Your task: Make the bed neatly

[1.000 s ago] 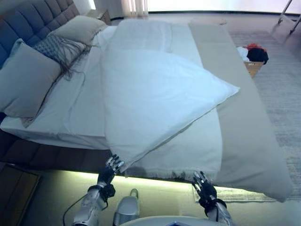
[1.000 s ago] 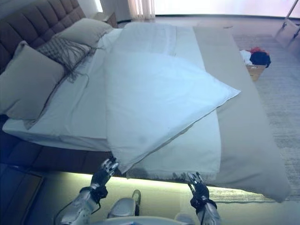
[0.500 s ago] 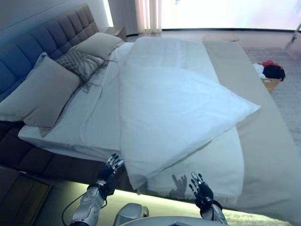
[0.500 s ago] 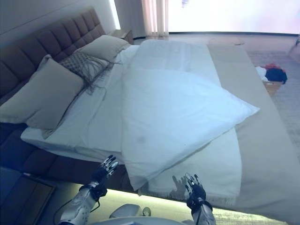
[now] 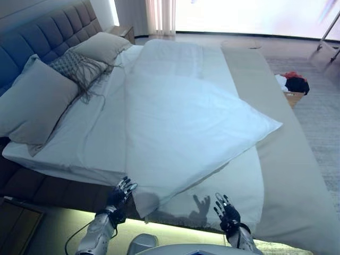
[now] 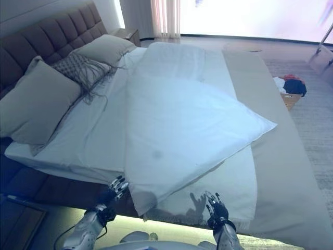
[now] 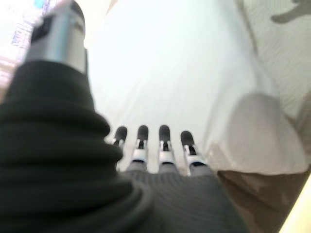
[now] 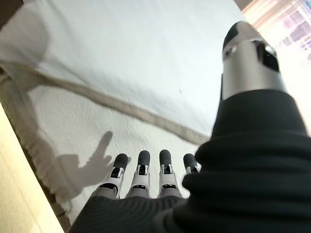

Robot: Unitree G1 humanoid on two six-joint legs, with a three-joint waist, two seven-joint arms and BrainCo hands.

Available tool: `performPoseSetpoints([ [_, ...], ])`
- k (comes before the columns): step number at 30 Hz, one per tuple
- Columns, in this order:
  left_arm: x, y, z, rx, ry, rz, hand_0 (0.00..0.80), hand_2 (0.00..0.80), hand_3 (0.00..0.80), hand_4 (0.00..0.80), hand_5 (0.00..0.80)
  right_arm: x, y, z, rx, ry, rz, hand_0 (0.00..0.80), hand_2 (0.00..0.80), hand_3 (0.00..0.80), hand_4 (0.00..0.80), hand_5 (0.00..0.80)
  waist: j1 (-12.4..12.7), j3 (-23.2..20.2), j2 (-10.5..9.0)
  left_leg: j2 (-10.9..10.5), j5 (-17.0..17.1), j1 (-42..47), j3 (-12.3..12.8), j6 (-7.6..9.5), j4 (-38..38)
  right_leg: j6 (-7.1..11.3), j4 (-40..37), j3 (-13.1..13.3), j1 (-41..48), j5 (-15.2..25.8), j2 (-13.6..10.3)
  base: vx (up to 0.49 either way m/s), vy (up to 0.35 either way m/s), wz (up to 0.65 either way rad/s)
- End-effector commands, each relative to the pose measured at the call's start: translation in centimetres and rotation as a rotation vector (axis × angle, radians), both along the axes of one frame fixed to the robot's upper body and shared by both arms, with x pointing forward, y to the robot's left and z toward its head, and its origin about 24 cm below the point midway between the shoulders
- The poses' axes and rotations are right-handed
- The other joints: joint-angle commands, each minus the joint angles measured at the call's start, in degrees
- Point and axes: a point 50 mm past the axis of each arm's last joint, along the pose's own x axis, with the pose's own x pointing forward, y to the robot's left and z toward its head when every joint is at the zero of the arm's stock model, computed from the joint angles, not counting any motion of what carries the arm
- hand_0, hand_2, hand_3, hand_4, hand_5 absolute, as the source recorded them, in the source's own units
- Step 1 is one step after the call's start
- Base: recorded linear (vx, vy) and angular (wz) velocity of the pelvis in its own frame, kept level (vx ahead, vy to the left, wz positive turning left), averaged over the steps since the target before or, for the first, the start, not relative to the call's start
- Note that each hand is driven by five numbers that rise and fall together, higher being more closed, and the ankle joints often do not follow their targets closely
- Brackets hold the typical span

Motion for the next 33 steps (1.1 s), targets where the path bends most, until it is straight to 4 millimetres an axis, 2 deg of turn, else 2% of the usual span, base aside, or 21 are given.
performPoseSetpoints([
  [1,2.5,0.6,3.3,0.032,-0.2,-0.011,0.0,0.0,0.0,0.0,0.0,2.5,0.3,1.4,0.032,-0.141,-0.017,0.0,0.0,0.0,0.0,0.0,2.8,1.8,-2.22,-3.6,1.4,-2.7,-1.9,4.66,0.6,2.14,-6.9,-2.1,3.9,11.9,-2.7,0.107,-0.079,0.12],
  [4,2.3,0.7,2.8,0.05,-0.18,-0.019,0.0,0.0,0.0,0.0,0.0,2.6,0.1,1.5,0.043,-0.161,-0.054,0.0,0.0,0.0,0.0,0.0,3.2,1.4,-2.5,-3.3,1.1,-3.5,-1.8,4.47,1.8,2.28,-6.5,-2.4,4.8,11.4,-2.8,0.071,-0.043,0.06],
  [7,2.1,1.0,2.9,0.061,-0.182,-0.056,0.0,0.0,0.0,0.0,0.0,2.3,0.1,1.3,0.12,-0.182,-0.073,0.0,0.0,0.0,0.0,0.0,3.3,2.5,-2.3,-3.6,-0.3,-4.2,-2.2,5.36,3.7,2.55,-2.1,-2.6,2.1,12.4,-4.1,0.081,-0.042,0.06],
  [9,2.0,1.6,3.0,0.084,-0.177,-0.048,0.0,0.0,0.0,0.0,0.0,2.3,0.3,1.2,0.151,-0.184,-0.053,0.0,0.0,0.0,0.0,0.0,3.2,3.7,-2.63,-3.6,-1.3,-3.3,-1.6,5.07,3.9,2.96,-5.3,-3.6,0.8,14.0,-4.4,0.093,-0.183,0.12],
  [11,2.5,2.0,3.3,0.08,-0.185,-0.041,0.0,0.0,0.0,0.0,0.0,2.6,0.3,1.0,0.165,-0.177,-0.041,0.0,0.0,0.0,0.0,0.0,2.7,4.6,-2.63,-3.5,-2.4,-3.6,-1.3,4.98,4.7,3.31,-6.0,-2.7,-1.7,14.7,-4.3,0.03,-0.188,0.02],
  [14,3.5,1.4,3.8,0.047,-0.214,-0.099,0.0,0.0,0.0,0.0,0.0,3.3,-1.2,0.9,0.176,-0.173,-0.085,0.0,0.0,0.0,0.0,0.0,2.5,5.8,-2.22,-3.0,-4.0,-7.2,1.1,4.53,10.9,3.15,-6.5,-3.5,-2.3,13.8,-3.9,-0.014,-0.097,0.17],
  [16,3.1,0.9,3.5,0.01,-0.196,-0.117,0.0,0.0,0.0,0.0,0.0,3.4,-2.0,0.8,0.152,-0.148,-0.104,0.0,0.0,0.0,0.0,0.0,3.1,6.0,-1.59,-1.3,-3.9,-7.9,0.0,3.5,12.0,2.84,-6.3,-4.1,-1.7,13.2,-3.7,0.122,0.065,0.45],
  [17,2.7,0.5,3.2,-0.007,-0.18,-0.128,0.0,0.0,0.0,0.0,0.0,3.5,-2.3,0.9,0.146,-0.145,-0.119,0.0,0.0,0.0,0.0,0.0,3.7,5.9,-1.0,0.0,-2.5,-7.5,-1.3,2.64,10.5,2.76,-6.1,-4.5,-1.0,12.8,-3.5,0.124,0.153,0.37],
  [19,2.5,0.0,3.2,-0.018,-0.179,-0.179,0.0,0.0,0.0,0.0,0.0,4.4,-2.9,1.4,0.138,-0.183,-0.145,0.0,0.0,0.0,0.0,0.0,4.6,6.3,-0.21,2.0,-0.1,-8.1,-2.2,0.81,8.4,2.82,-5.7,-6.0,-0.4,11.6,-3.8,0.009,0.194,0.14],
  [21,3.7,-0.8,3.7,-0.025,-0.212,-0.241,0.0,0.0,0.0,0.0,0.0,6.2,-3.4,2.5,0.125,-0.258,-0.186,0.0,0.0,0.0,0.0,0.0,5.4,6.7,0.39,2.0,0.0,-10.9,-1.9,0.92,8.6,3.05,-2.1,-7.5,-3.2,11.0,-6.9,-0.17,0.252,0.18],
  [22,4.4,-1.2,4.0,-0.023,-0.232,-0.264,0.0,0.0,0.0,0.0,0.0,6.9,-3.5,3.0,0.127,-0.29,-0.201,0.0,0.0,0.0,0.0,0.0,5.7,7.3,1.0,1.6,-0.3,-12.2,-2.1,1.32,9.7,3.27,2.5,-7.3,-6.3,10.8,-9.2,-0.109,0.305,0.48],
  [23,4.7,-1.4,4.2,-0.016,-0.243,-0.284,0.0,0.0,0.0,0.0,0.0,7.0,-3.9,3.2,0.13,-0.308,-0.22,0.0,0.0,0.0,0.0,0.0,5.5,8.1,1.1,0.6,-2.0,-13.5,-2.0,2.19,12.6,3.57,9.4,-5.1,-10.5,10.7,-11.6,0.109,0.243,0.55],
  [24,4.5,-1.3,4.1,-0.006,-0.228,-0.282,0.0,0.0,0.0,0.0,0.0,6.7,-4.3,3.1,0.136,-0.3,-0.243,0.0,0.0,0.0,0.0,0.0,5.1,8.5,1.03,0.2,-3.9,-13.2,-2.4,2.4,14.0,4.41,11.2,-3.7,-12.2,11.3,-12.2,0.201,0.132,0.55],
  [25,4.1,-1.3,4.0,-0.002,-0.215,-0.273,0.0,0.0,0.0,0.0,0.0,6.6,-4.7,3.0,0.145,-0.298,-0.267,0.0,0.0,0.0,0.0,0.0,4.7,9.1,0.59,-0.5,-3.5,-13.8,-1.9,2.77,15.1,4.21,9.0,-3.4,-13.7,14.0,-12.7,0.244,-0.012,0.42],
  [27,3.8,-1.3,4.0,0.003,-0.212,-0.255,0.0,0.0,0.0,0.0,0.0,6.4,-5.3,2.8,0.151,-0.311,-0.286,0.0,0.0,0.0,0.0,0.0,3.7,10.4,0.61,-1.2,-5.2,-15.2,-2.6,2.9,18.1,4.88,5.6,-0.2,-15.1,15.9,-12.1,0.135,-0.084,0.13],
  [29,4.6,-0.9,4.5,0.015,-0.241,-0.239,0.0,0.0,0.0,0.0,0.0,7.4,-6.2,3.5,0.127,-0.346,-0.279,0.0,0.0,0.0,0.0,0.0,3.9,12.1,1.36,-0.5,-5.8,-18.6,-1.7,2.66,20.6,5.05,6.6,-0.7,-16.9,15.4,-12.2,-0.158,-0.084,0.09],
  [30,5.8,-0.9,5.2,0.016,-0.282,-0.238,0.0,0.0,0.0,0.0,0.0,8.7,-6.4,4.3,0.123,-0.386,-0.286,0.0,0.0,0.0,0.0,0.0,4.2,13.2,1.67,-0.3,-5.6,-21.0,-1.7,2.31,21.3,5.06,6.1,-1.0,-18.1,15.5,-12.1,-0.369,-0.111,0.34],
  [32,7.4,-1.3,6.3,-0.009,-0.326,-0.233,0.0,0.0,0.0,0.0,0.0,10.4,-7.0,5.5,0.142,-0.442,-0.297,0.0,0.0,0.0,0.0,0.0,4.8,14.5,1.65,-0.1,-6.1,-23.5,-2.5,1.27,23.1,4.66,4.6,-1.2,-19.1,15.5,-11.3,-0.221,-0.096,0.48],
  [33,7.5,-1.3,6.3,-0.017,-0.32,-0.231,0.0,0.0,0.0,0.0,0.0,10.6,-7.6,5.8,0.142,-0.455,-0.301,0.0,0.0,0.0,0.0,0.0,5.3,14.7,1.7,0.0,-6.8,-24.3,-3.4,0.63,24.7,4.36,5.2,-1.2,-19.4,15.2,-11.2,0.074,-0.005,0.24],
])
